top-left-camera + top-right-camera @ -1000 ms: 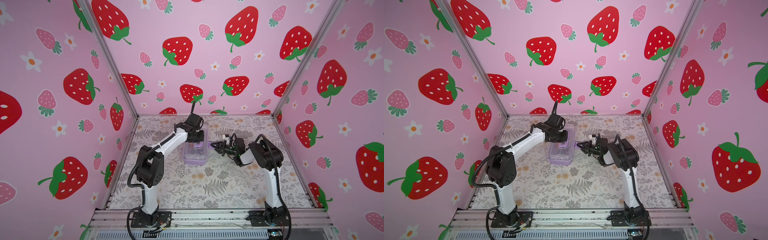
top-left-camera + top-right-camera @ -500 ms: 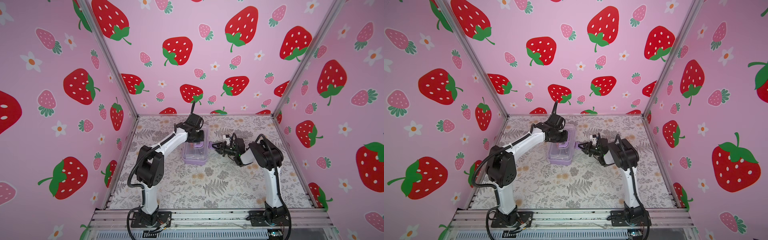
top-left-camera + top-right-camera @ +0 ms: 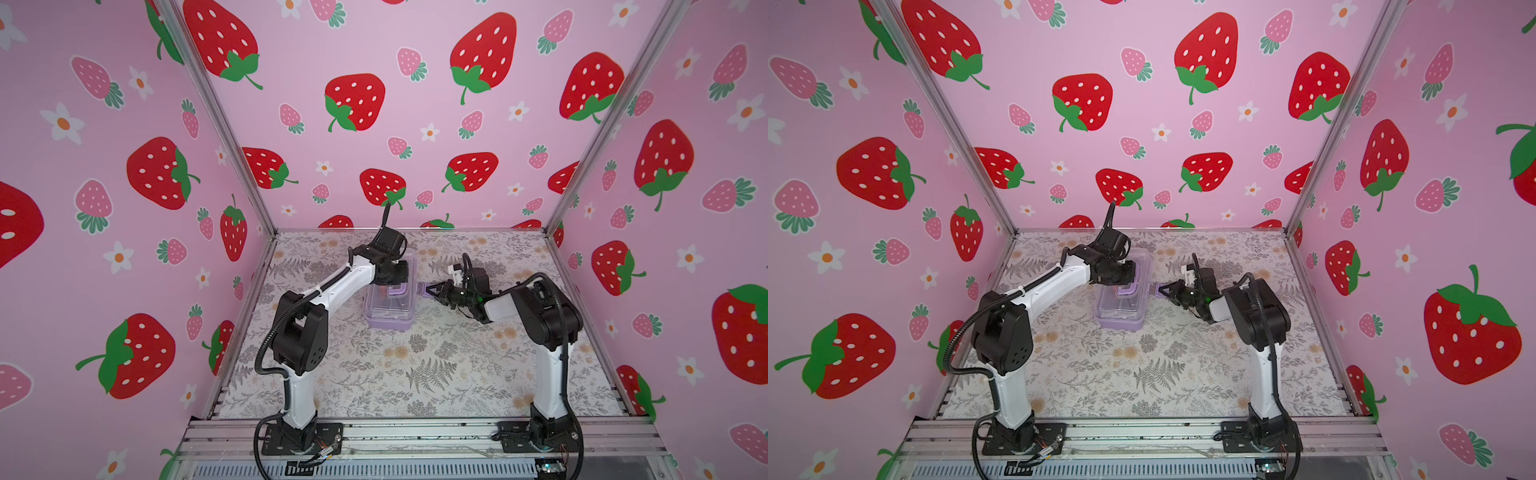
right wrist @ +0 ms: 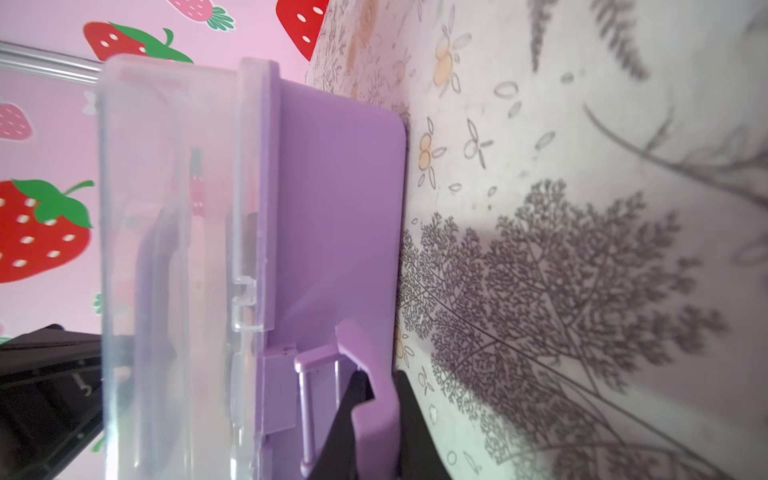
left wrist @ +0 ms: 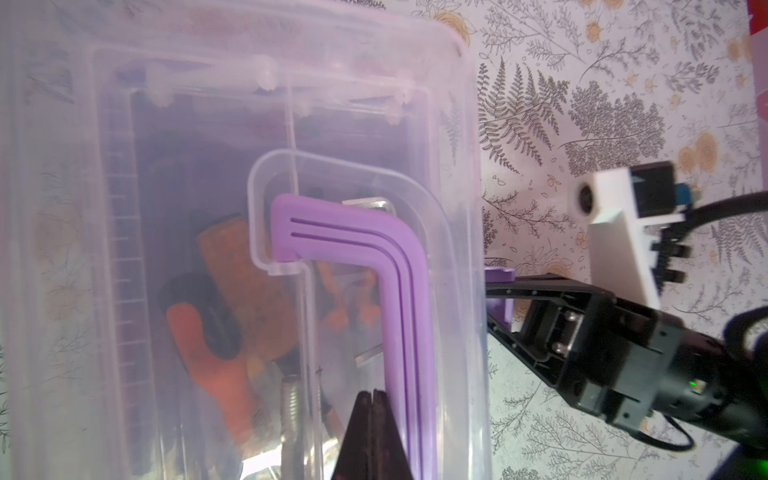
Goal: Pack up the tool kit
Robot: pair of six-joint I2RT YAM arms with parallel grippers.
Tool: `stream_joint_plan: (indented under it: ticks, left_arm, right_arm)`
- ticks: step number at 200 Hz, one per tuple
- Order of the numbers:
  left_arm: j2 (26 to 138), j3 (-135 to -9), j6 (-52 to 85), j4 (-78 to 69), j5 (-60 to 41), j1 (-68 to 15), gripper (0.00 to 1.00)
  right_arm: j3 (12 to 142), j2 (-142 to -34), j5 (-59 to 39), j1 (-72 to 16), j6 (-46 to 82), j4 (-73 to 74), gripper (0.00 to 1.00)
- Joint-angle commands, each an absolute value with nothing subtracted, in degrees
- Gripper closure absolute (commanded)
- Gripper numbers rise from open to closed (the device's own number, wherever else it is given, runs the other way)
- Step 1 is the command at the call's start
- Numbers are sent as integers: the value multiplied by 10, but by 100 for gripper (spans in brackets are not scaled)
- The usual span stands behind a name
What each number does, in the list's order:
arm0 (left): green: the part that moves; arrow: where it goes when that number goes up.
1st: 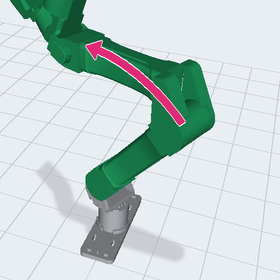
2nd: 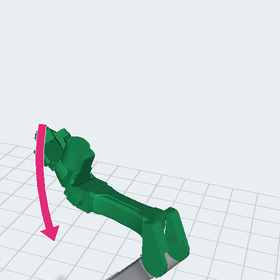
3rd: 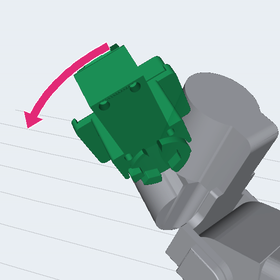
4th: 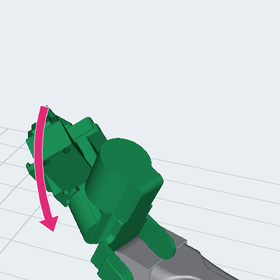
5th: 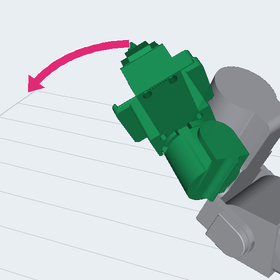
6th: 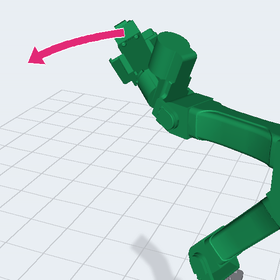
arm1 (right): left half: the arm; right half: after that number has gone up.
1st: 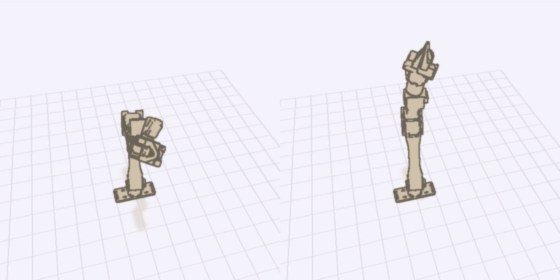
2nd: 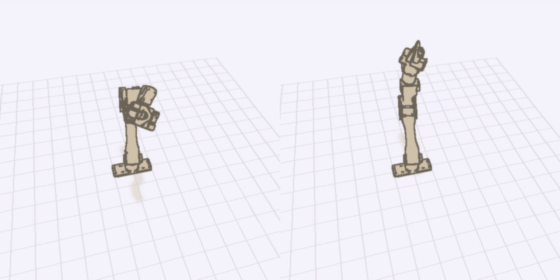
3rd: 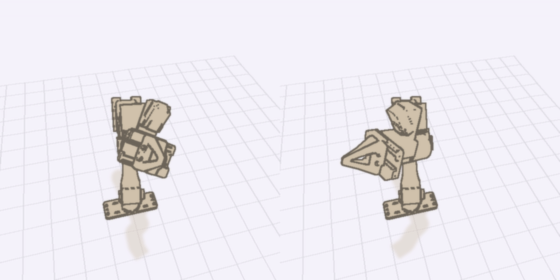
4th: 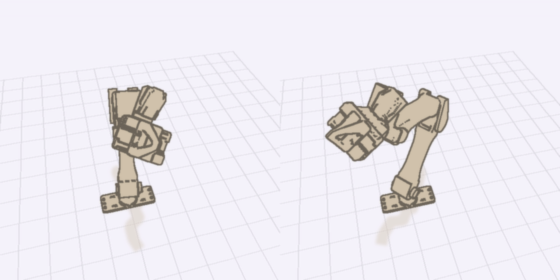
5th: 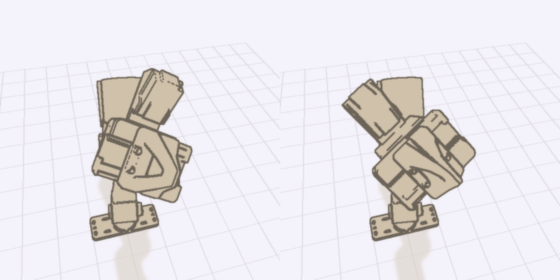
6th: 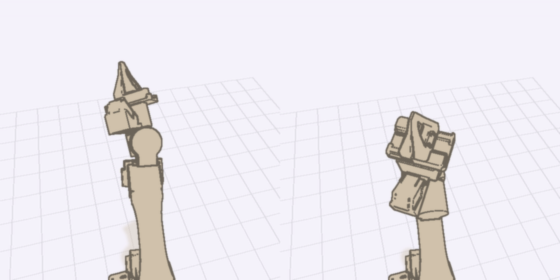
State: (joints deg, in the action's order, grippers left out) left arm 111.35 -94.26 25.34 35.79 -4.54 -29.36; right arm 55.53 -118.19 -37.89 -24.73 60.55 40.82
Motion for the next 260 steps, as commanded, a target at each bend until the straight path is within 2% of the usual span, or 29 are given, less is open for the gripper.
stream_joint_plan:
  ticks: [1, 10, 17, 20, 37, 64, 73, 93, 173, 220, 260]
  left_arm:
    - [1130, -927, 256, 401, -68, -305, 100]
    - [1125, -931, 256, 401, -68, -306, 100]
    - [1120, -935, 257, 403, -70, -306, 95]
    - [1118, -937, 257, 404, -70, -307, 90]
    - [1102, -942, 257, 405, -71, -311, 80]
    - [1071, -950, 257, 402, -70, -323, 52]
    - [1062, -954, 256, 402, -68, -327, 47]
    - [1049, -961, 251, 404, -63, -336, 43]
    - [1019, -960, 246, 409, -53, -337, 46]
    - [986, -963, 250, 411, -54, -345, 46]
    - [967, -962, 251, 416, -45, -379, 37]
  right_arm:
    - [583, -1126, -295, -245, 470, 248, 100]
    - [585, -1115, -281, -245, 454, 225, 100]
    - [590, -1105, -268, -246, 441, 205, 100]
    - [591, -1102, -263, -247, 435, 197, 100]
    - [586, -1081, -250, -248, 420, 176, 100]
    - [566, -1046, -266, -248, 417, 173, 100]
    - [560, -1034, -274, -248, 418, 173, 100]
    - [545, -1010, -277, -249, 421, 172, 100]
    - [534, -979, -279, -251, 428, 166, 100]
    - [543, -972, -313, -258, 432, 168, 100]
    - [552, -942, -354, -267, 448, 179, 100]
